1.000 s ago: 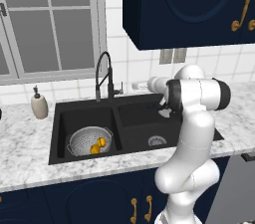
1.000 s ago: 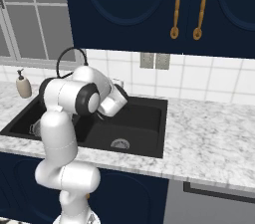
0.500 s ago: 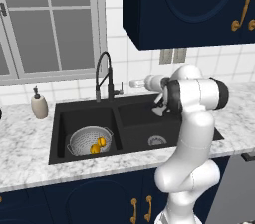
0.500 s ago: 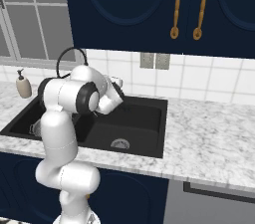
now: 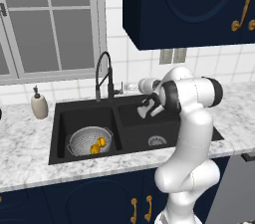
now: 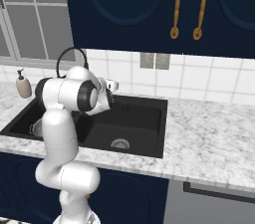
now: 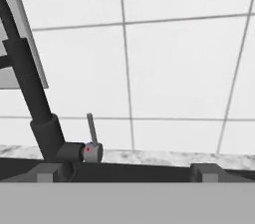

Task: Put the colander in the sink, put the tangerine, mango in the colander, and turn on the sink faucet and pour water over the colander.

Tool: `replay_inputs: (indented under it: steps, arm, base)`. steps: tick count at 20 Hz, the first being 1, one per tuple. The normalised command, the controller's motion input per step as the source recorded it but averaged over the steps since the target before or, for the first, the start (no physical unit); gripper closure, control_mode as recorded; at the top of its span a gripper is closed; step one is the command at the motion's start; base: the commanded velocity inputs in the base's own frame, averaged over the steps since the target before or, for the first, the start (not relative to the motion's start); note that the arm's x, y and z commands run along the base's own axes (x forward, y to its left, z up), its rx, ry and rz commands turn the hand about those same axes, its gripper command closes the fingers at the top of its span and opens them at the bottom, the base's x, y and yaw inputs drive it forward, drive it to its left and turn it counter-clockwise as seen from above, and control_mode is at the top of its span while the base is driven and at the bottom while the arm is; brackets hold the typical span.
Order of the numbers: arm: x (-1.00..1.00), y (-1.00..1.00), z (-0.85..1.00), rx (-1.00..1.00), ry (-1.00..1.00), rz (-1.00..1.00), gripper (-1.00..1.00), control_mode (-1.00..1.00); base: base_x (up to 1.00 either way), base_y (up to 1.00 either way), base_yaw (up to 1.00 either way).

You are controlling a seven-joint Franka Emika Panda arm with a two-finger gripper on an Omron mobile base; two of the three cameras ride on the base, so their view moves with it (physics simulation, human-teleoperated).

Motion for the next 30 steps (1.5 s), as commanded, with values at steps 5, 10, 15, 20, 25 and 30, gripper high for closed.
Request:
replay_inputs:
  steps: [5, 10, 15, 20, 25, 30]
  arm:
    - [0.0, 0.47, -0.41, -0.03, 0.0, -0.04, -1.0, -1.0]
    - [0.03, 0.33, -0.28, 0.0, 0.0, -0.07, -1.0, -1.0]
    - [0.13, 0.17, -0.15, 0.0, -0.01, -0.08, -1.0, -1.0]
    - [0.18, 0.0, 0.0, 0.0, -0.03, -0.03, -1.0, -1.0]
    - [0.21, -0.06, 0.0, 0.0, 0.0, 0.01, -1.0, -1.0]
    - [0.18, -0.34, -0.02, 0.03, -0.01, 0.07, -1.0, -1.0]
  base:
    - [0.0, 0.0, 0.0]
    - [0.0, 0.0, 0.0]
    - [0.0, 0.0, 0.0]
    - [0.0, 0.0, 0.0]
    - [0.0, 0.0, 0.0]
    - [0.0, 0.0, 0.0]
